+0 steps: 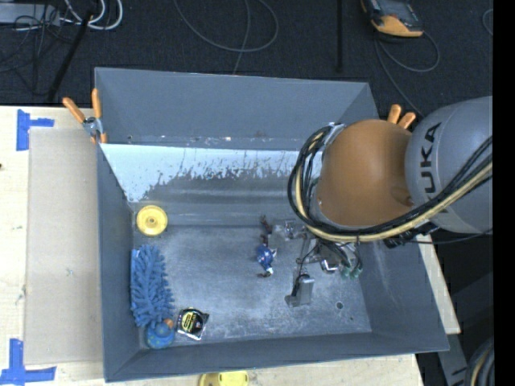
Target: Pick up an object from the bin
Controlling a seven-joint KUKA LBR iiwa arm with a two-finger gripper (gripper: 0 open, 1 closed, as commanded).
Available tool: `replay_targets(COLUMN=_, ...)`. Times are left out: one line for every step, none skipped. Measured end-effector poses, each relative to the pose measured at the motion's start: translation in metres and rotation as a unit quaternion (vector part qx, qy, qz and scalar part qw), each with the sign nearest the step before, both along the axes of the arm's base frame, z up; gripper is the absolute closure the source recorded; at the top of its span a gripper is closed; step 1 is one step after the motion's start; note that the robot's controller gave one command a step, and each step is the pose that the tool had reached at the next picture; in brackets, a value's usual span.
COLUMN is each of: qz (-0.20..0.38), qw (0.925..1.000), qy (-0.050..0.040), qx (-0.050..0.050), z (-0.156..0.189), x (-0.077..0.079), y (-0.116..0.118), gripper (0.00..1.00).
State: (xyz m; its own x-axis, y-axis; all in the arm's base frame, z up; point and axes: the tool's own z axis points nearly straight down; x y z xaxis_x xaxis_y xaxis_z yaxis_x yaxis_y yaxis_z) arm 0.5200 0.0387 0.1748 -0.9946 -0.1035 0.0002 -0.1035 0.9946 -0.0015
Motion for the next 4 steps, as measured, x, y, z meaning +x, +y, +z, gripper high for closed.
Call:
replay_targets(qz=-0.018, qw=0.9998, qy=-0.0001, qx=0.001, z=-0.014, x=0.032, y=-0.002, gripper=0.0)
replay_targets(qz=-0.003, qw=1.0, qy=-0.0007, qx=0.001, z=-0.022, x=0.049, y=0.0, gripper=0.0)
replay_targets(qz=-0.017, qw=0.9999, qy=0.0002, qx=0.001, z=-0.029, x=0.052, y=-0.005, gripper=0.0)
replay_targets(qz=0.015, qw=0.9999, qy=-0.0005, qx=0.001, z=-0.079, x=0.08, y=-0.032, gripper=1.0)
